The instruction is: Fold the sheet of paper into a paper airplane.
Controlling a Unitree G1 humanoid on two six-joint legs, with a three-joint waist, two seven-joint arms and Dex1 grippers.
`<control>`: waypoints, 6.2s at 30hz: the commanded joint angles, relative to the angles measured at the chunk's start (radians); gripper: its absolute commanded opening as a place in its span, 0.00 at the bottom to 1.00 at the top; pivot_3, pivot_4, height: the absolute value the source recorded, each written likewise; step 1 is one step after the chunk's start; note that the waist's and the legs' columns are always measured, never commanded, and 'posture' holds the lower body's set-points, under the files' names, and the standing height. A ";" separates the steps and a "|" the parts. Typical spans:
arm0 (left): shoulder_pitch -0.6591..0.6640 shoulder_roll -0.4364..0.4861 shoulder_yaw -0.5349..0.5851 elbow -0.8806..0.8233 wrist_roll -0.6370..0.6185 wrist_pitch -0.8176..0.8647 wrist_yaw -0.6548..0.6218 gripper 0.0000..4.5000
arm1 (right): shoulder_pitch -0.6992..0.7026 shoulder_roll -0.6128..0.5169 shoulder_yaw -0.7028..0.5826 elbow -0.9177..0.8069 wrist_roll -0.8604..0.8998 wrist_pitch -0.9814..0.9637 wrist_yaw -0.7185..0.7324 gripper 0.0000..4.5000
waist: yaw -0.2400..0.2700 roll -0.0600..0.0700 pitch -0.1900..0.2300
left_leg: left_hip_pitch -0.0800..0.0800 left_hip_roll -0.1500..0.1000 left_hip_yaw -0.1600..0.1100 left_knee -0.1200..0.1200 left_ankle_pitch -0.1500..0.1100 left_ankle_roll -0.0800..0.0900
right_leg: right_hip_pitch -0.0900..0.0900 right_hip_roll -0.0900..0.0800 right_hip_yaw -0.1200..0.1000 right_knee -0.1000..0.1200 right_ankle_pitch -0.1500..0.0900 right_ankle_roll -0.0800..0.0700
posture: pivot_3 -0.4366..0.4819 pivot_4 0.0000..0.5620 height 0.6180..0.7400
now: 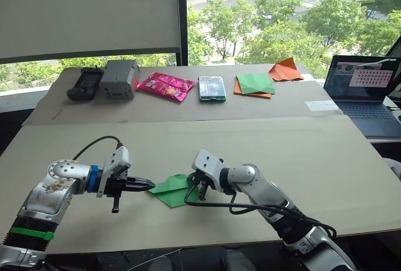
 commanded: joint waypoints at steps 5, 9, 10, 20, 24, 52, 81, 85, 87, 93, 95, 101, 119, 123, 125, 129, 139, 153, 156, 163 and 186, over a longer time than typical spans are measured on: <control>-0.031 -0.113 -0.076 0.053 0.107 -0.114 0.101 0.00 | 0.021 -0.004 0.021 0.052 -0.029 0.061 -0.017 0.00 | 0.000 0.000 0.000 | 0.000 0.000 0.000 0.000 0.000 0.000 | 0.000 0.000 0.000 0.000 0.000 0.000 | 0.48 0.27 1.00; -0.033 -0.125 -0.114 0.091 0.164 -0.174 0.109 0.00 | 0.024 -0.007 0.020 0.042 -0.028 0.068 -0.016 0.00 | 0.000 -0.001 0.000 | 0.000 0.000 0.000 0.000 0.000 0.000 | 0.000 0.000 0.000 0.000 0.000 0.000 | 0.48 0.27 1.00; -0.030 -0.121 -0.124 0.099 0.180 -0.189 0.108 0.00 | 0.024 -0.008 0.020 0.040 -0.028 0.070 -0.016 0.00 | 0.000 0.000 0.000 | 0.000 0.000 0.000 0.000 0.000 0.000 | 0.000 0.000 0.000 0.000 0.000 0.000 | 0.48 0.27 1.00; 0.009 -0.076 -0.145 0.166 0.245 -0.235 0.104 0.00 | 0.022 -0.007 0.023 0.035 -0.024 0.082 -0.020 0.00 | 0.000 0.002 -0.003 | 0.001 0.000 0.000 0.000 0.000 0.000 | 0.001 0.000 0.000 0.000 0.000 0.000 | 0.48 0.27 1.00; 0.052 -0.036 -0.126 0.169 0.232 -0.234 0.089 0.00 | 0.021 -0.006 0.024 0.037 -0.025 0.083 -0.020 0.00 | -0.003 0.003 -0.003 | 0.002 0.000 0.000 0.000 0.000 0.000 | 0.001 0.000 0.000 0.000 0.000 0.000 | 0.48 0.27 1.00; 0.239 0.060 0.274 -0.225 -0.197 0.146 0.164 0.00 | 0.057 0.008 -0.162 -0.324 0.169 0.107 0.015 0.00 | 0.001 -0.002 0.014 | -0.007 0.001 0.000 -0.002 0.000 0.000 | -0.006 -0.001 0.000 -0.001 0.001 0.000 | 0.48 0.27 1.00; 0.328 -0.004 0.282 -0.294 -0.202 0.150 0.280 0.00 | -0.050 -0.025 -0.130 0.023 0.220 -0.017 0.180 0.29 | 0.003 -0.003 0.018 | -0.005 0.000 0.001 -0.001 0.000 0.000 | -0.004 -0.002 -0.001 -0.003 0.001 0.000 | 0.48 0.27 1.00; 0.324 -0.001 0.276 -0.291 -0.200 0.149 0.279 0.00 | -0.041 -0.032 -0.129 0.006 0.220 -0.009 0.185 0.01 | 0.003 -0.003 0.018 | -0.005 0.000 0.001 -0.001 0.000 0.000 | -0.004 -0.002 -0.001 -0.003 0.001 0.000 | 0.48 0.27 1.00; 0.317 -0.002 0.272 -0.284 -0.197 0.148 0.278 0.00 | -0.037 -0.035 -0.127 0.003 0.217 -0.011 0.188 0.01 | 0.003 -0.003 0.018 | -0.005 0.000 0.001 -0.001 0.000 0.000 | -0.003 -0.002 -0.001 -0.002 0.001 0.000 | 0.48 0.27 1.00; 0.295 -0.007 0.262 -0.272 -0.195 0.147 0.280 0.00 | -0.020 -0.044 -0.147 -0.072 0.225 -0.041 0.186 0.01 | 0.003 -0.003 0.018 | -0.005 0.000 0.001 -0.001 0.000 0.000 | -0.003 -0.002 -0.001 -0.002 0.001 0.000 | 0.48 0.27 1.00; 0.278 -0.012 0.264 -0.266 -0.203 0.155 0.284 0.00 | -0.029 -0.047 -0.184 -0.124 0.219 -0.072 0.156 0.01 | 0.002 -0.003 0.018 | -0.005 0.000 0.001 -0.001 0.000 0.000 | -0.003 -0.002 -0.001 -0.002 0.001 0.000 | 0.48 0.27 1.00; 0.261 -0.014 0.268 -0.264 -0.213 0.169 0.289 0.00 | -0.002 -0.149 -0.179 -0.285 0.050 -0.312 0.071 0.01 | 0.007 -0.003 0.018 | -0.005 -0.001 0.001 -0.001 0.000 -0.001 | -0.003 -0.002 -0.001 -0.003 0.001 0.000 | 0.48 0.27 1.00; 0.238 0.023 0.264 -0.240 -0.207 0.193 0.242 0.00 | 0.190 -0.231 0.048 -0.150 -0.674 -0.911 -0.349 0.01 | 0.006 -0.008 0.015 | -0.004 -0.001 0.002 0.000 0.002 -0.003 | -0.001 -0.003 0.000 -0.003 0.001 0.000 | 0.48 0.27 1.00; 0.235 0.019 0.258 -0.236 -0.203 0.189 0.241 0.00 | 0.205 -0.230 0.035 -0.149 -0.606 -0.930 -0.277 0.28 | 0.007 -0.008 0.015 | -0.004 -0.001 0.002 0.000 0.002 -0.003 | 0.000 -0.002 0.000 -0.003 0.001 0.000 | 0.48 0.27 1.00; 0.235 0.016 0.253 -0.235 -0.200 0.187 0.242 0.00 | 0.206 -0.241 0.028 -0.145 -0.572 -0.934 -0.231 0.43 | 0.006 -0.008 0.015 | -0.003 -0.001 0.002 0.000 0.002 -0.003 | 0.000 -0.002 0.000 -0.003 0.001 0.000 | 0.48 0.27 1.00; 0.233 0.014 0.248 -0.234 -0.199 0.186 0.243 0.00 | 0.199 -0.254 -0.013 -0.176 -0.464 -0.932 -0.150 0.57 | 0.007 -0.008 0.015 | -0.003 -0.001 0.002 0.000 0.002 -0.003 | 0.000 -0.002 0.000 -0.002 0.001 0.000 | 0.48 0.27 1.00; 0.225 0.013 0.242 -0.227 -0.194 0.181 0.245 0.00 | 0.111 -0.078 -0.163 -0.241 -0.158 -0.535 -0.050 0.24 | 0.005 -0.008 0.015 | -0.002 0.000 0.001 0.000 0.002 -0.003 | 0.002 -0.002 0.000 -0.001 0.002 0.000 | 0.48 0.27 1.00; 0.247 0.002 0.237 -0.251 -0.193 0.182 0.257 0.00 | 0.044 0.004 -0.091 -0.120 -0.148 -0.241 0.005 0.01 | 0.007 -0.006 0.016 | -0.002 0.000 0.001 0.000 0.002 -0.003 | 0.001 -0.002 -0.001 0.000 0.002 -0.001 | 0.48 0.27 1.00; 0.252 0.002 0.239 -0.256 -0.194 0.184 0.260 0.00 | 0.050 0.010 -0.085 -0.118 -0.136 -0.220 0.005 0.01 | 0.007 -0.006 0.016 | -0.002 0.000 0.001 0.000 0.002 -0.003 | 0.001 -0.002 -0.001 0.000 0.002 -0.001 | 0.48 0.27 1.00; 0.254 0.005 0.240 -0.256 -0.195 0.184 0.261 0.00 | 0.069 0.014 -0.060 -0.126 -0.133 -0.203 0.013 0.01 | 0.006 -0.006 0.016 | -0.002 0.000 0.001 0.000 0.002 -0.003 | 0.001 -0.002 -0.001 0.000 0.002 0.000 | 0.48 0.27 1.00; 0.121 -0.112 0.106 -0.183 -0.091 0.114 0.343 0.00 | 0.128 0.022 -0.021 -0.104 -0.119 -0.102 0.010 0.01 | 0.007 -0.006 0.015 | -0.002 -0.001 0.001 0.000 0.002 -0.003 | 0.002 -0.002 -0.001 -0.001 0.003 0.000 | 0.48 0.27 1.00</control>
